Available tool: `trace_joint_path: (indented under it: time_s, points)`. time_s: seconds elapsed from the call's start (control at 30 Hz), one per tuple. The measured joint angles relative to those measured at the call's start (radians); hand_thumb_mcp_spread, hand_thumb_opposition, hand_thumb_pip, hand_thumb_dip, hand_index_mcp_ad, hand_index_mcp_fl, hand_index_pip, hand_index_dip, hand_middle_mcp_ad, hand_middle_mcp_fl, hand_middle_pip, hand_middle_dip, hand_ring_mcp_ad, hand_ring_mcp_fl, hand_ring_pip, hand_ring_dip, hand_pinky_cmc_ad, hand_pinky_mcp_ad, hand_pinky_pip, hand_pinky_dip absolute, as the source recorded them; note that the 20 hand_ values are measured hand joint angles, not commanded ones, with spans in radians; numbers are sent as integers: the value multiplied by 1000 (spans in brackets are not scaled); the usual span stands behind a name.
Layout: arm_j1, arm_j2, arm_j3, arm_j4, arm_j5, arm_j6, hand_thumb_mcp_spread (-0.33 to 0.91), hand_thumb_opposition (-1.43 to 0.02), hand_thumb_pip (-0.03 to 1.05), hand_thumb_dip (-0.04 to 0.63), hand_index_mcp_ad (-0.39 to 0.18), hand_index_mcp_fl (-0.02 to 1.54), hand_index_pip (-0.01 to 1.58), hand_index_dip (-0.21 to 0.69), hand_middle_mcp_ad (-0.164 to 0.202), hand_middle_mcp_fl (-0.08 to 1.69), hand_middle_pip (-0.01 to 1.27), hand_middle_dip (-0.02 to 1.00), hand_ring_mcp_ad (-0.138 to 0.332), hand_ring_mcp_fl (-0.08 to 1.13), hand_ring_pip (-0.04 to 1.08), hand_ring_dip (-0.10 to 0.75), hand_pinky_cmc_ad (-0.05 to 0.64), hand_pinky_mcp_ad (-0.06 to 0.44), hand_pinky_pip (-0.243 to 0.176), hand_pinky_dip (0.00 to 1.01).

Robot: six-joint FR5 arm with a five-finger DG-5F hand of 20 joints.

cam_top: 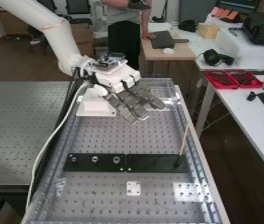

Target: Grab the pcb board and place it in the clear container

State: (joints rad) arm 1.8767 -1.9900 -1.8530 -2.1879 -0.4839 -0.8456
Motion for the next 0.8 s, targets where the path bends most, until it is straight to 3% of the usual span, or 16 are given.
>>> trace_joint_path:
  time_s: [0.13, 0.4, 0.57, 0.8]
  points:
    - [13, 16, -1, -51, -30, 43, 475, -939, 614, 251, -52, 518, 1536, 145, 82, 16, 131, 106, 222, 0, 84, 12, 332, 180, -106, 485]
    - [25, 30, 16, -173, -125, 185, 475, -939, 614, 251, -52, 518, 1536, 145, 82, 16, 134, 106, 223, 0, 84, 14, 332, 183, -106, 468]
    - [22, 21, 38, -261, -265, 303, 475, -939, 614, 251, -52, 518, 1539, 145, 82, 17, 134, 106, 222, 0, 84, 14, 333, 180, -106, 454]
    - [23, 1, 77, -348, -421, 365, 478, -939, 614, 251, -52, 518, 1536, 145, 80, 21, 134, 106, 223, 0, 84, 12, 330, 180, -99, 396]
